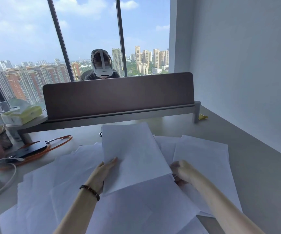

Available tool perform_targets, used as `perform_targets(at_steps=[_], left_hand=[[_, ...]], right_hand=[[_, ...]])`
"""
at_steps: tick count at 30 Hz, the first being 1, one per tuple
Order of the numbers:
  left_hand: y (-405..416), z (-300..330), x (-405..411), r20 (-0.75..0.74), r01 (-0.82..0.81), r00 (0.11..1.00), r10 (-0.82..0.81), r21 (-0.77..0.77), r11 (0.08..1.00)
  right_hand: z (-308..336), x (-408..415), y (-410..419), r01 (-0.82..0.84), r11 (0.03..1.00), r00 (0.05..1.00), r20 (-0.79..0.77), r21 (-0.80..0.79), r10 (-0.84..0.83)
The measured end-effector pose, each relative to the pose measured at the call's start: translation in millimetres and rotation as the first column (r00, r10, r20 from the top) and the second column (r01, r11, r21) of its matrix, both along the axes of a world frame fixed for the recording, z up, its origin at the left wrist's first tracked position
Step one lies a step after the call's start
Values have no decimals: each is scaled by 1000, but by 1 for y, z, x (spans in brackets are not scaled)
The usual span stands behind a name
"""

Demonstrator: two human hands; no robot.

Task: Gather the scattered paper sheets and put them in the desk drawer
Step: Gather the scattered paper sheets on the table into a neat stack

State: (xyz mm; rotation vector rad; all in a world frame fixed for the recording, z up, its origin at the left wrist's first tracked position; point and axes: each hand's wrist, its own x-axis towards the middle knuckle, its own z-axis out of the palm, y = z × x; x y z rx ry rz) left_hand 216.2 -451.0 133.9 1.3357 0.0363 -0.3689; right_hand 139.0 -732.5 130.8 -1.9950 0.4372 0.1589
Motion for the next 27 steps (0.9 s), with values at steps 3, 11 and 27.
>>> perform_targets(at_steps=[3,11,27], left_hand=[[14,4,3,19,-18,1000,18,0,1000],[38,0,-8,13,-21,1000,21,60,998],[18,-7,-18,-14,23,1000,-21,90,996]], right_hand=[[-5,-1,4,-125,954,991,8,-273,132],[-4,-14,-12,206,853,973,193,-479,-127],[-1,-27,12,30,940,990,142,-340,20]])
